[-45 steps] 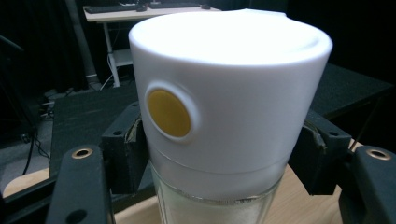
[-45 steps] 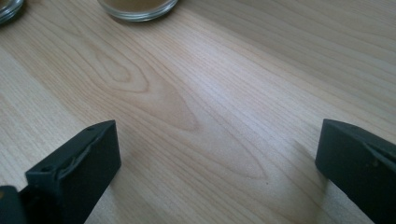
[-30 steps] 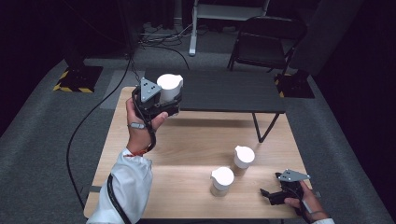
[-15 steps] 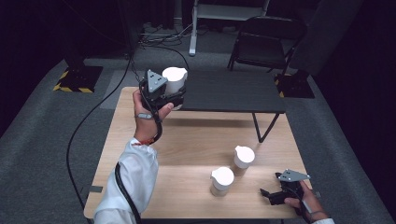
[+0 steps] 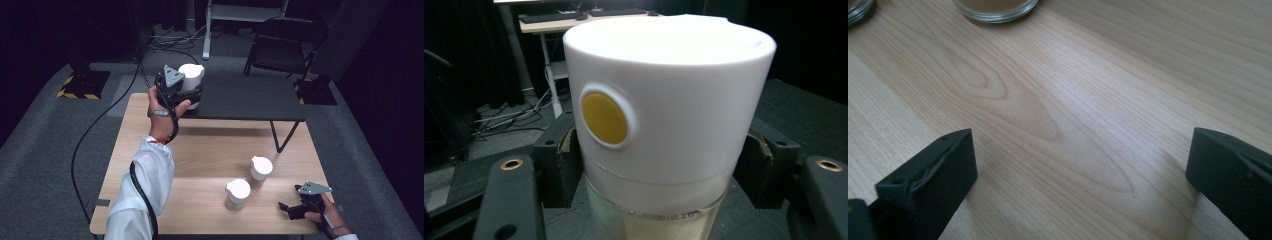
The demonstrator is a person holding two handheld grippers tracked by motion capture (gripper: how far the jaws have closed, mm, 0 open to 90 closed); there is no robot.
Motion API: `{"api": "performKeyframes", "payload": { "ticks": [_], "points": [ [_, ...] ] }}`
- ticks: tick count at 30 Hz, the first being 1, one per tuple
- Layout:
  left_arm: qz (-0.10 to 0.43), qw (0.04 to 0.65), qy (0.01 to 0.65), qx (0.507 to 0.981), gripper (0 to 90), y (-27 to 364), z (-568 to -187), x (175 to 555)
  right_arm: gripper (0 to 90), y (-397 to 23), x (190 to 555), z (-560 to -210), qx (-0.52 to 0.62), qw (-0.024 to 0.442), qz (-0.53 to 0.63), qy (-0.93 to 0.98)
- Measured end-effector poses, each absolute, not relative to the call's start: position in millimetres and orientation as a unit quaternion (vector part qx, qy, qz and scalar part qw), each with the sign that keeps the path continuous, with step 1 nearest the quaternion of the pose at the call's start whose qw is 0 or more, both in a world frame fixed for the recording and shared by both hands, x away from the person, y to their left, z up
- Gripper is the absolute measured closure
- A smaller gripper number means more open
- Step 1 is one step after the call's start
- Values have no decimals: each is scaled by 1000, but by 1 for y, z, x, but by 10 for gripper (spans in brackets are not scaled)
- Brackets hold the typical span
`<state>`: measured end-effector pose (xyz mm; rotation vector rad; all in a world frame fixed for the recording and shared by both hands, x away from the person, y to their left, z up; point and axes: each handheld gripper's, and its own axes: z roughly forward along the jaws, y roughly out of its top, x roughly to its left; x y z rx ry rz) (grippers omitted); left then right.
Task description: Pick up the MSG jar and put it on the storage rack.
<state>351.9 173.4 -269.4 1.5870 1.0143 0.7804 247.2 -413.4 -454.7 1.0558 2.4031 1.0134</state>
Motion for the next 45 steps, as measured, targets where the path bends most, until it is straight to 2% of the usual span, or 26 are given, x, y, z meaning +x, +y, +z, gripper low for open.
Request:
{"api": "performKeyframes", "payload": {
  "ticks": [30, 45],
  "points": [
    [328, 531, 426, 655, 293, 170, -289, 360, 0, -413, 247, -455, 370, 163, 355, 843],
    [335, 523, 434, 653, 160, 168, -287, 361, 0, -413, 247, -455, 370, 163, 355, 843]
  ]
}}
